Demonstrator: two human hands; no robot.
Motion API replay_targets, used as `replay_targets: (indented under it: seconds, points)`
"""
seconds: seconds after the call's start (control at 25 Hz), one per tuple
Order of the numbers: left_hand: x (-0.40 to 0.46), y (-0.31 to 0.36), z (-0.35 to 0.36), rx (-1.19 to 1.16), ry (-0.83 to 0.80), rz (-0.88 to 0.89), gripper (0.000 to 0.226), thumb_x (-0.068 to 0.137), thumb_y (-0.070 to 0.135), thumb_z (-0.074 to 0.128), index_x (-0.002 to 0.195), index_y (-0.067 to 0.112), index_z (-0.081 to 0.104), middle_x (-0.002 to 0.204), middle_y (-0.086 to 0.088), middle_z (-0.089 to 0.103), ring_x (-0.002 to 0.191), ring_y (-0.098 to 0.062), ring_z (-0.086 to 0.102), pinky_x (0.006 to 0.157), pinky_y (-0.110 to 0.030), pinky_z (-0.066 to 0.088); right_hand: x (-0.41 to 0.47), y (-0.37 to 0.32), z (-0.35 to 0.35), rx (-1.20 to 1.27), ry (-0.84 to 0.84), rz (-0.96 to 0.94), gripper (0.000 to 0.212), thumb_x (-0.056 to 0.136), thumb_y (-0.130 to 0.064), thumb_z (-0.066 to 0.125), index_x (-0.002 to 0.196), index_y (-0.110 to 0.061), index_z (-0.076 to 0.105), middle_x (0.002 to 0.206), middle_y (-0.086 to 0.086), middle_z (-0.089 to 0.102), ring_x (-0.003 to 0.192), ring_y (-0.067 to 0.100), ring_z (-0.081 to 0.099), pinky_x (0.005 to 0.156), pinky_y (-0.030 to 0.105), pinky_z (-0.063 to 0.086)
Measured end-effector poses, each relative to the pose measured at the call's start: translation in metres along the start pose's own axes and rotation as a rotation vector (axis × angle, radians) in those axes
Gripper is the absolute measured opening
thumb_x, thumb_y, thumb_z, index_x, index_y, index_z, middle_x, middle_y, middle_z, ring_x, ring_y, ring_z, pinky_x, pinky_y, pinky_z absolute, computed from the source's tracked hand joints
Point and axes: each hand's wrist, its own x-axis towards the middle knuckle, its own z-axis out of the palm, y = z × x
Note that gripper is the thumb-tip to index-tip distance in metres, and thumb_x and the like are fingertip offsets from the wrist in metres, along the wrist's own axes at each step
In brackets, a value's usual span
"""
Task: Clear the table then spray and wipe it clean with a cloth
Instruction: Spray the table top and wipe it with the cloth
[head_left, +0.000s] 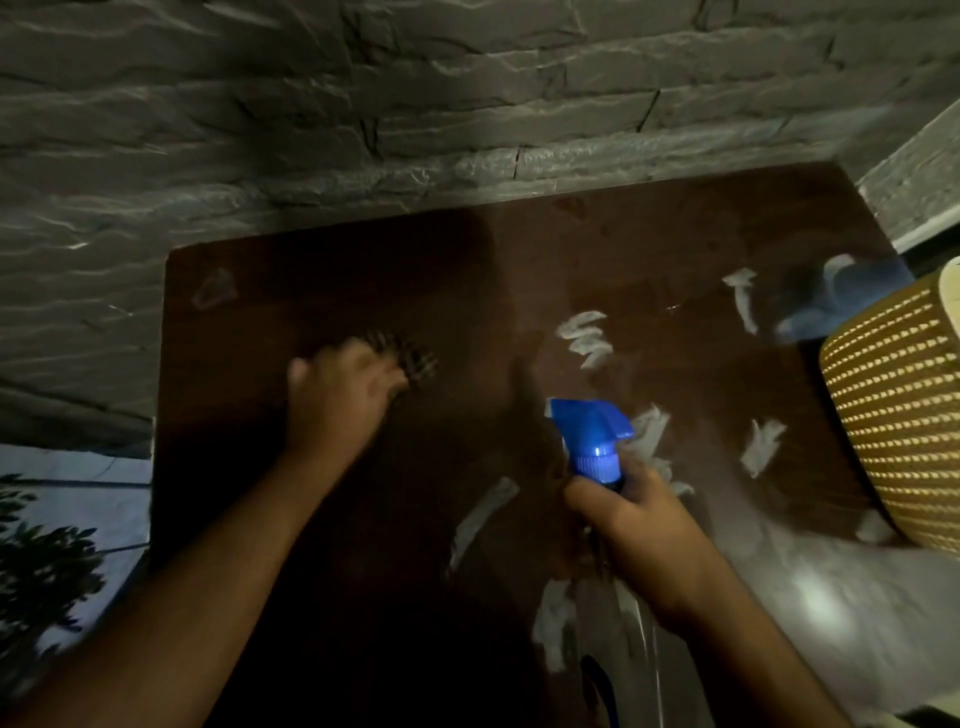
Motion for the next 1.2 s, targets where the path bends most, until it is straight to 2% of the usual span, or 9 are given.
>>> replay_targets:
  seconds: [0.08,0.16,0.32,0.52,0.72,0.8,0.96,1.04,1.2]
  points:
    - [0.058,-0.007,0.004,0.008,0.069,-0.196,0.031,0.096,0.039,0.047,0.114,0.024,0.066,0.117,-0.008,0.060,0.104,-0.033,0.055,0.087,-0.043,0.033,-0.005,0.011,-0.002,-0.038,0.003,0.020,0.029,0.066,-0.025,0.062,0.085,-0.003,0.060,0.065,0.016,0.063,0.058,0.034,0.062,0.061,0.057,0.058]
    - [0.087,0.020,0.012,0.007,0.053,-0.206,0.032,0.096,0.041,0.046,0.115,0.024,0.065,0.117,-0.009,0.059,0.105,-0.033,0.054,0.088,-0.042,0.033,-0.012,0.018,-0.003,-0.074,0.003,0.020,0.019,0.067,-0.027,0.063,0.080,-0.013,0.061,0.064,0.009,0.063,0.059,0.030,0.063,0.065,0.062,0.057]
    - [0.042,0.065,0.030,-0.009,0.048,-0.040,0.030,0.094,0.041,0.050,0.112,0.023,0.067,0.110,-0.005,0.060,0.099,-0.029,0.056,0.081,-0.040,0.034,-0.031,0.027,-0.003,-0.136,-0.053,0.039,0.012,0.070,-0.029,0.065,0.078,-0.021,0.061,0.060,0.005,0.065,0.057,0.027,0.065,0.068,0.057,0.058]
    - [0.022,0.073,0.023,-0.042,0.032,-0.094,0.033,0.095,0.041,0.051,0.118,0.023,0.066,0.113,-0.004,0.061,0.102,-0.028,0.055,0.083,-0.040,0.033,-0.046,0.035,-0.006,-0.215,-0.153,0.067,0.013,0.084,-0.020,0.068,0.093,-0.019,0.059,0.063,0.005,0.067,0.057,0.024,0.066,0.067,0.048,0.058]
    - [-0.105,0.108,0.014,-0.148,-0.112,0.137,0.032,0.089,0.042,0.053,0.111,0.025,0.069,0.097,0.000,0.061,0.086,-0.027,0.059,0.077,-0.040,0.037,-0.051,0.034,-0.024,-0.219,-0.105,-0.001,0.023,0.074,-0.031,0.069,0.088,-0.014,0.062,0.063,0.003,0.065,0.058,0.024,0.064,0.065,0.048,0.056]
    - [-0.159,0.091,0.007,-0.112,-0.125,0.180,0.033,0.088,0.044,0.050,0.108,0.028,0.070,0.096,0.003,0.062,0.081,-0.024,0.060,0.073,-0.038,0.037,-0.052,0.034,-0.032,-0.199,-0.099,-0.021,0.019,0.078,-0.022,0.068,0.087,-0.008,0.060,0.059,0.001,0.061,0.052,0.019,0.060,0.058,0.041,0.051]
    - [-0.086,0.041,0.006,0.046,0.069,-0.165,0.031,0.093,0.044,0.046,0.109,0.028,0.067,0.103,-0.002,0.063,0.089,-0.029,0.059,0.078,-0.041,0.037,-0.057,0.037,-0.040,-0.169,-0.162,-0.009,0.013,0.084,-0.012,0.064,0.093,-0.005,0.058,0.062,0.006,0.061,0.052,0.021,0.060,0.055,0.035,0.051]
    - [-0.039,0.069,0.011,0.051,0.028,-0.216,0.029,0.094,0.043,0.048,0.112,0.029,0.066,0.110,-0.001,0.061,0.098,-0.028,0.056,0.082,-0.040,0.034,-0.060,0.039,-0.039,-0.161,-0.163,-0.015,0.013,0.084,-0.012,0.064,0.093,-0.004,0.058,0.064,0.009,0.061,0.054,0.024,0.060,0.057,0.038,0.052]
    - [-0.108,0.119,0.025,-0.026,-0.041,0.054,0.030,0.090,0.042,0.053,0.111,0.028,0.068,0.100,0.002,0.061,0.089,-0.024,0.057,0.077,-0.038,0.036,-0.064,0.039,-0.044,-0.113,-0.171,-0.007,0.012,0.086,-0.012,0.065,0.093,-0.005,0.059,0.066,0.011,0.063,0.056,0.028,0.062,0.061,0.045,0.055]
